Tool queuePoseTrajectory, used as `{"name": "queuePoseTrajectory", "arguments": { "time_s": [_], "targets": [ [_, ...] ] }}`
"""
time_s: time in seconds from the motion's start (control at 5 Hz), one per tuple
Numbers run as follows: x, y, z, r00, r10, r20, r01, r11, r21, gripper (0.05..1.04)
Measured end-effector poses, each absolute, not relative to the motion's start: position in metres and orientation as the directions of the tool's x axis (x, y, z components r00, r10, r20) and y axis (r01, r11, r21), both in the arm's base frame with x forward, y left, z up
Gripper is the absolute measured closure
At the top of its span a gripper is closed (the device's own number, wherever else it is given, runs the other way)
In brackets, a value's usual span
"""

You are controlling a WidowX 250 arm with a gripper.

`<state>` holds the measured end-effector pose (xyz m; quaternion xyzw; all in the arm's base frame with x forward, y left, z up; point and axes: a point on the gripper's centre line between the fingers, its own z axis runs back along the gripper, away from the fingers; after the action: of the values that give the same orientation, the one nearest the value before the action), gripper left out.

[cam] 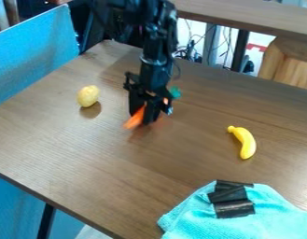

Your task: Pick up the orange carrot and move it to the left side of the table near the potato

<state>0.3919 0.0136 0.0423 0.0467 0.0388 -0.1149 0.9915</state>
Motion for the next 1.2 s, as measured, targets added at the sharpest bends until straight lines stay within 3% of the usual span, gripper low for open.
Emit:
{"name": "queuePoseTrajectory", "arguments": {
  "time_s": [0.2, 0.4, 0.6, 1.2],
  "targets": [
    [0.358, 0.048, 0.095, 0.994, -0.100, 0.055, 0.094, 0.990, 0.106, 0.598],
    [0.330, 0.076, 0.106, 0.997, 0.028, 0.067, -0.041, 0.979, 0.199, 0.598],
    [0.322, 0.093, 0.106, 0.995, 0.099, 0.030, -0.103, 0.951, 0.291, 0.598],
    [0.301, 0.157, 0.059, 0.915, 0.366, -0.169, -0.318, 0.913, 0.254, 0.598]
  ]
}}
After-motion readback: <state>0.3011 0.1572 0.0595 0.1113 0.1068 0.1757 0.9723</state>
